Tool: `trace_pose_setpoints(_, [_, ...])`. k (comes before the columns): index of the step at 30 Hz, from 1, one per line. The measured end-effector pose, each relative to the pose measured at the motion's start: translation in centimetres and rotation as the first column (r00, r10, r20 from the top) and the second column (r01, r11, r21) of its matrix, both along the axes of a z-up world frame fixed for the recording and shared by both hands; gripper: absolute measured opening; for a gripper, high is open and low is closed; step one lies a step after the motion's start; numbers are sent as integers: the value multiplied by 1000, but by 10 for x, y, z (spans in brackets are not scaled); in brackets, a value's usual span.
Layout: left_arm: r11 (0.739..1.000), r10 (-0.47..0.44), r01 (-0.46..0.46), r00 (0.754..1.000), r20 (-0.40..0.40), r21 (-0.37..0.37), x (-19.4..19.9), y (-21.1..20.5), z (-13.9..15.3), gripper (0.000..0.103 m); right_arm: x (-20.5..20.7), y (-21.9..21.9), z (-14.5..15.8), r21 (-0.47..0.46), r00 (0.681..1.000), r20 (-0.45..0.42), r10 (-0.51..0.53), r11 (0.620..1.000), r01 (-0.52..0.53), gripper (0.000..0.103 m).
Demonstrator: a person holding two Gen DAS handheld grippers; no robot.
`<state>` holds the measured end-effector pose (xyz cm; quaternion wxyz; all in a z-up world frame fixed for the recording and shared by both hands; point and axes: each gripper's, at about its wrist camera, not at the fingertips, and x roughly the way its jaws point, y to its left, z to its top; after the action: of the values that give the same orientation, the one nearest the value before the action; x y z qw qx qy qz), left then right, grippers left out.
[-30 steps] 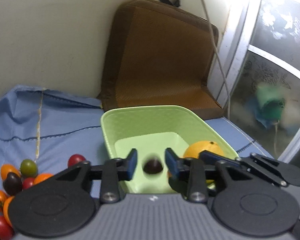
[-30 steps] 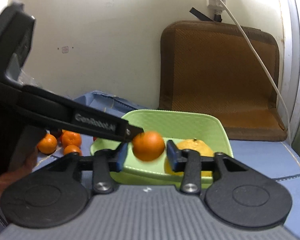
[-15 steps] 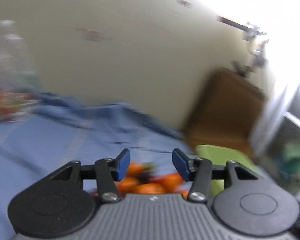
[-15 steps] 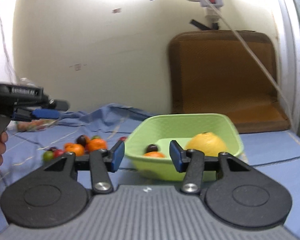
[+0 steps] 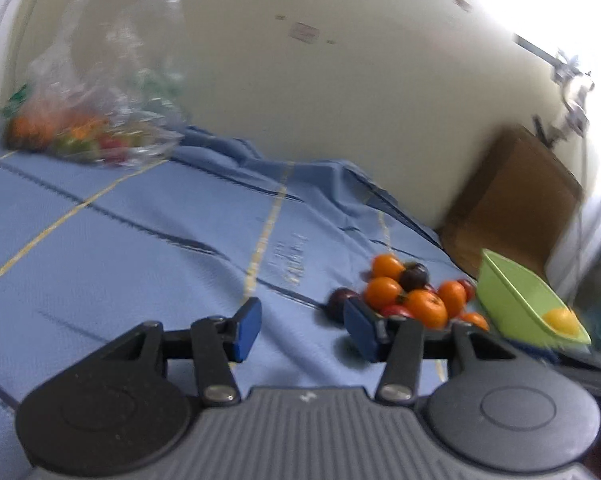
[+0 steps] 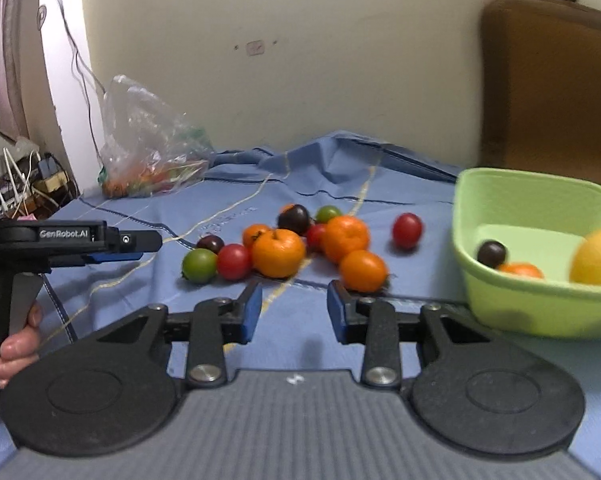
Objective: Organize fruits
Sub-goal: 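Move the left tool to a green tomato while the right tool moves to a red tomato, then grasp the green tomato with the left tool while the right tool grasps the red tomato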
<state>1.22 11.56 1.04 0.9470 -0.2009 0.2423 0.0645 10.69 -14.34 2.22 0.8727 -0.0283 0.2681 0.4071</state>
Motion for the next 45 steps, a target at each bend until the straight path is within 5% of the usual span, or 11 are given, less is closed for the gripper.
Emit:
trace_pose_setpoints(5, [984, -144, 144, 990, -11, 102, 11, -31, 2, 48, 15, 19, 5, 4, 999, -36, 11, 1000, -11, 39])
trace_pose_setpoints(11, [954, -232, 243, 969, -81, 177, 27, -48, -1, 49, 34, 36, -2, 46, 973, -223, 52, 998, -43, 39])
trace_pose_setpoints(18, [967, -231, 237, 970, -72, 97, 28, -35, -5, 46, 31, 24, 4, 72, 979, -201, 15, 997, -1, 39])
trace_pose_setpoints(22, [979, -196, 198, 979, -51, 52, 27, -25, -7, 27, 37, 31, -3, 107, 953, -297, 55, 994, -24, 39])
trace_pose_setpoints(32, [985, -173, 173, 984, -35, 2, 25, -13, -7, 26, 40, 55, -12, 164, 925, -378, 17, 985, 49, 38])
trace_pose_setpoints(37, [980, -186, 187, 982, -26, 62, 21, -23, -5, 26, 42, 56, -17, 168, 918, -397, -15, 982, 88, 29])
trace_pose_setpoints(45, [959, -277, 274, 960, 37, 74, 12, -30, -1, 26, 30, 34, -9, 162, 925, -379, -24, 983, 92, 29])
